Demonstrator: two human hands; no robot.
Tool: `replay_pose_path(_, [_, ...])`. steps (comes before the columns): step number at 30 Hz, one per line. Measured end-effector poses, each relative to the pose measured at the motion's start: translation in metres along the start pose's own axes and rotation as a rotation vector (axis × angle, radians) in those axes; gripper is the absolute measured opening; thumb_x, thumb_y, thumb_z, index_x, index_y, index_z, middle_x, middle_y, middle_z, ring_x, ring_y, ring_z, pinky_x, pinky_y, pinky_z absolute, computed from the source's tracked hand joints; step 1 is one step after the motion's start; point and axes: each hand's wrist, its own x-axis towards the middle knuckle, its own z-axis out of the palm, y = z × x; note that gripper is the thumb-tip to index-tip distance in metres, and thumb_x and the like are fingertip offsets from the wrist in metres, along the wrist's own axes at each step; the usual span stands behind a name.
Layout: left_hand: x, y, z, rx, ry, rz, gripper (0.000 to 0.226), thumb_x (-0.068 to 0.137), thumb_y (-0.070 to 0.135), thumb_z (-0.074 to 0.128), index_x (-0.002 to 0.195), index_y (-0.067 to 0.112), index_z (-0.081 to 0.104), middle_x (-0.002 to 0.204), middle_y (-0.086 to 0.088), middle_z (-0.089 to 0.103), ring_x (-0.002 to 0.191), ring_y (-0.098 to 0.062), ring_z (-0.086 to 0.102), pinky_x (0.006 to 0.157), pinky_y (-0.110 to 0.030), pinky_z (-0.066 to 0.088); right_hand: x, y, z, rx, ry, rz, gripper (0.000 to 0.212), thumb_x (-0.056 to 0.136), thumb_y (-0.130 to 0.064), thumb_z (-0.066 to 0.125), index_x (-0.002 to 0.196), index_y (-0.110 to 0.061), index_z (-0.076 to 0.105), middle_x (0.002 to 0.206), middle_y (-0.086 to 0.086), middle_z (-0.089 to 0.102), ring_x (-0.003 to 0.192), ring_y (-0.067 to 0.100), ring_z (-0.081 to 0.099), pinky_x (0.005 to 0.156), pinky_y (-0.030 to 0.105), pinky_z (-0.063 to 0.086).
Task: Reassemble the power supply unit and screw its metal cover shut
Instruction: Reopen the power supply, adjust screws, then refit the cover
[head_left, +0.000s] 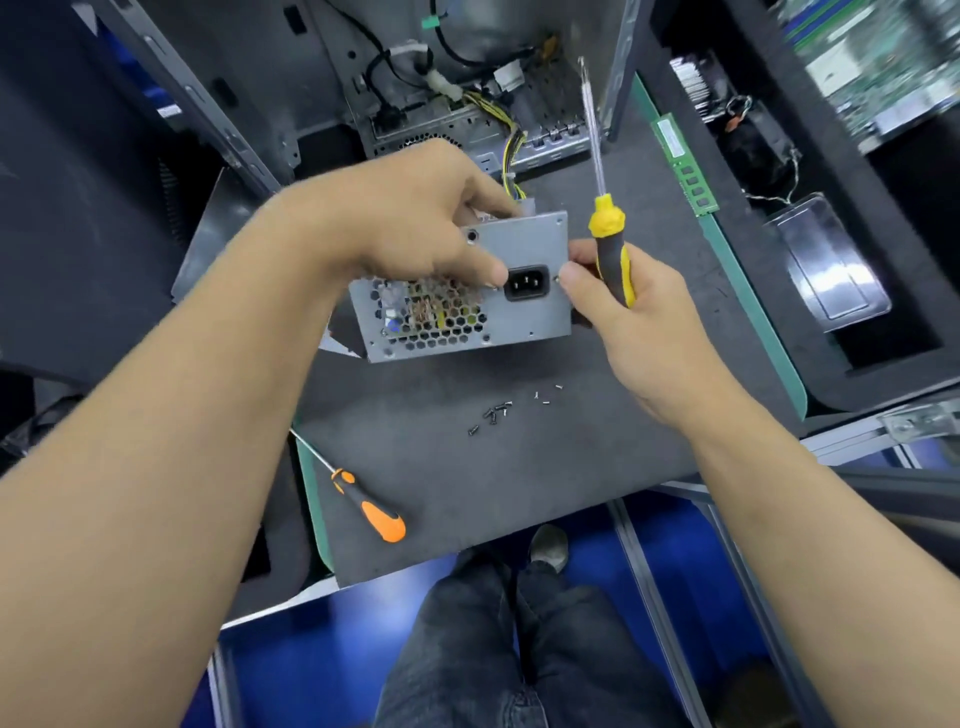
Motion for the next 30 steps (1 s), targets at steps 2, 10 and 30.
replay_pose_path(2, [0.005,-0.002,-0.008,-0.107,-0.043,-0.037,0.042,0.081,0.012,0.08,0.12,0.026,0.069,0.088,-0.004,0.078,0.087,-0.02,0.073,0.085,-0.033,0.059,0.004,-0.008,0.001,0.002,0.02,0.015,0.008,0.091,-0.028,0.062,0.095,-0.028,0.069,0.092,-0.005,0.073,0.089,0.016,0.067,0.093,0.053,0.053])
replay_pose_path(10, [0.015,0.0,-0.025,0.019,-0.03,-0.081,0.038,0.082,0.027,0.08,0.116,0.037,0.066,0.092,0.011,0.077,0.084,-0.002,0.07,0.087,-0.032,0.052,0.021,-0.026,0.005,-0.015,0.069,0.063,0.008,0.096,-0.022,0.062,0.098,-0.017,0.067,0.101,0.025,0.066,0.085,0.035,0.062,0.084,0.061,0.052])
replay_pose_path(30, [0.024,-0.008,-0.027,-0.033,-0.102,0.03,0.015,0.092,0.016,0.07,0.095,0.03,0.072,0.075,0.012,0.075,0.068,-0.003,0.065,0.066,-0.021,0.049,0.002,0.027,-0.01,-0.176,0.327,0.187,0.04,0.093,-0.045,0.057,0.059,-0.03,0.043,0.052,-0.015,0.037,0.05,0.006,0.033,0.052,0.024,0.034])
